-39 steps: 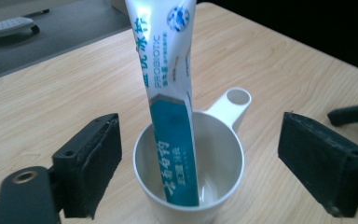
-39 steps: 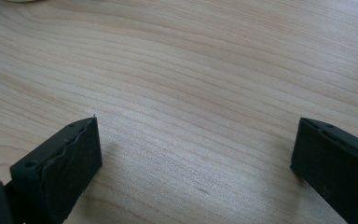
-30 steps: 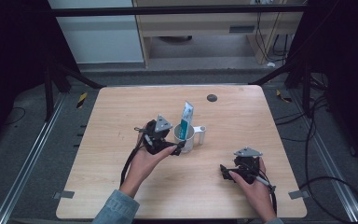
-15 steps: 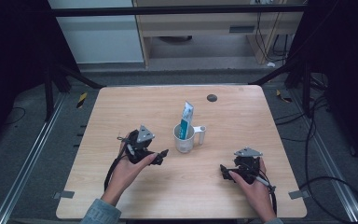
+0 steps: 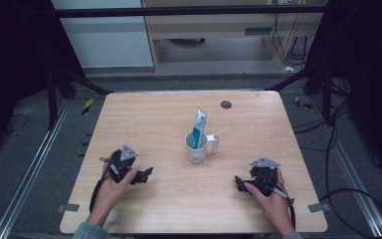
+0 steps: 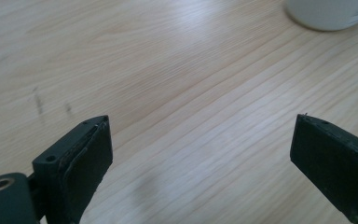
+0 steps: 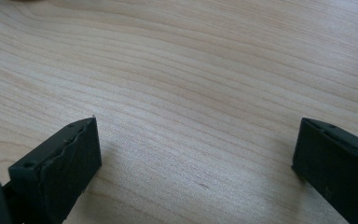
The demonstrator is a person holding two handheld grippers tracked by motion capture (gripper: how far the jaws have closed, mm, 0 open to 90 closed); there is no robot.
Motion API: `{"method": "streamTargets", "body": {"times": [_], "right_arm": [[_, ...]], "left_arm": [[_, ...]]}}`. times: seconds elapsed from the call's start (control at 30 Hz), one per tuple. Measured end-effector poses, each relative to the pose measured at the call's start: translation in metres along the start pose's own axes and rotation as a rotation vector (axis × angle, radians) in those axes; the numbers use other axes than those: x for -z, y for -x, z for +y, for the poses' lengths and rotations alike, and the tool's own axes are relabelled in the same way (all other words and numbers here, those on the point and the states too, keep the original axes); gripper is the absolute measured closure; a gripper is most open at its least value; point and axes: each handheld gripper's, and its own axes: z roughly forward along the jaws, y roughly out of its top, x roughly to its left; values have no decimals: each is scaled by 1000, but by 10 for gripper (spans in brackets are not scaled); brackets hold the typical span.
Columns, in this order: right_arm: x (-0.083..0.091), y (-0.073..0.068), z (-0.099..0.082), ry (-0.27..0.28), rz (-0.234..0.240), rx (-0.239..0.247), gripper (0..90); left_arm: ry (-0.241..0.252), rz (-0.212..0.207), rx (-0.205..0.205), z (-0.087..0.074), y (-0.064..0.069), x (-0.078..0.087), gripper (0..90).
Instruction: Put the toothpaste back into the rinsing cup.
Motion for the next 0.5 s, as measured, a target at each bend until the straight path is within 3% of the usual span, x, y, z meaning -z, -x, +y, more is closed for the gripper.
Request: {"method": "streamTargets", "body": {"times": [0.03, 0.07, 0.1, 0.13, 0.33, 0.43, 0.5], "right_arm": [[0, 0, 0, 1, 0, 1, 11], [0, 0, 0, 1, -1, 1, 11], [0, 0, 0, 1, -1, 1, 11], [0, 0, 0, 1, -1, 1, 11], [0, 0, 0, 2, 0, 2, 11], [0, 0, 0, 1, -1, 0, 11], [0, 0, 0, 2, 0, 3, 11]], "left_arm": [[0, 0, 0, 0, 0, 0, 50], [-12, 22, 19, -6, -11, -1, 50], [-12, 22, 19, -6, -11, -1, 50], [-23, 33, 40, -11, -20, -3, 50], [-49, 60, 63, -19, -36, -10, 50], [-54, 65, 60, -22, -40, -12, 50], [-50, 46, 81, -27, -45, -17, 32]]}}
